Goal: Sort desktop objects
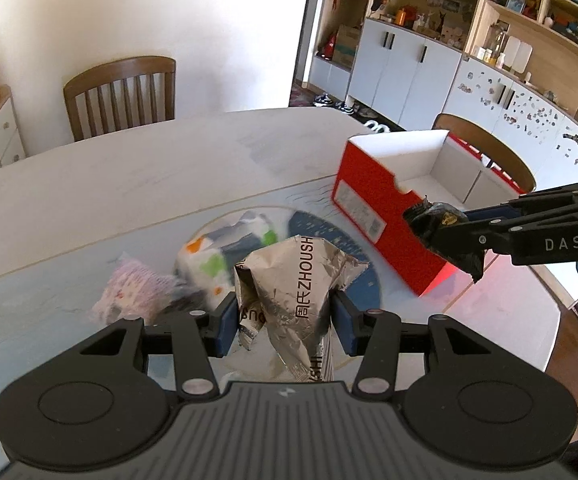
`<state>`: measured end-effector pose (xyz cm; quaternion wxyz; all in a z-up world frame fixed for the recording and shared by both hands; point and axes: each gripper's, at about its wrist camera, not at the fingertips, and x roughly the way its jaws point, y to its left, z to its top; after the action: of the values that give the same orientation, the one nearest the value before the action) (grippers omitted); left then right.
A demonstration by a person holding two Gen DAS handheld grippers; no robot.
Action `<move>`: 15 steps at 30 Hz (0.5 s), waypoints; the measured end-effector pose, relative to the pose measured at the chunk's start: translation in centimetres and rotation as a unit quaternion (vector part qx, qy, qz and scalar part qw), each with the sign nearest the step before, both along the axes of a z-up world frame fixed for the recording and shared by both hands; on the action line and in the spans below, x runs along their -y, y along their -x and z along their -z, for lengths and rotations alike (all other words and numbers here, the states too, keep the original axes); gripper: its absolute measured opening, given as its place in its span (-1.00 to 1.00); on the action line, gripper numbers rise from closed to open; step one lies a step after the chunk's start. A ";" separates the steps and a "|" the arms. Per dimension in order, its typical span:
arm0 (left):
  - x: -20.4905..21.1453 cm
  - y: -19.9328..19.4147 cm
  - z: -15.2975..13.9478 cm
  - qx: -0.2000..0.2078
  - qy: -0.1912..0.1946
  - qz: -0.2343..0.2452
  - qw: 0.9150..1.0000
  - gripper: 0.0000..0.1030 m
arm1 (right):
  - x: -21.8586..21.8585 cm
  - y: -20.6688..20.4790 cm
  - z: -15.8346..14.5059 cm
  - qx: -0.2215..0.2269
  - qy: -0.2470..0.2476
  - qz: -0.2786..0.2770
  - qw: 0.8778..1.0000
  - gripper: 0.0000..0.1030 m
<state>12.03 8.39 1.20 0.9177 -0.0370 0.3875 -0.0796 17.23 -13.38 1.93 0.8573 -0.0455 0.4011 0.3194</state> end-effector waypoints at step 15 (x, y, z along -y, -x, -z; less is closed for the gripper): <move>7.4 -4.7 -1.4 0.014 0.000 0.016 1.000 -0.08 | 7.7 -4.5 -1.3 0.013 -0.010 0.020 1.000 -0.34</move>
<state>16.70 1.00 2.59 0.9217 -0.0301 0.3751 -0.0946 21.75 -21.03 3.22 0.8692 -0.0328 0.3875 0.3053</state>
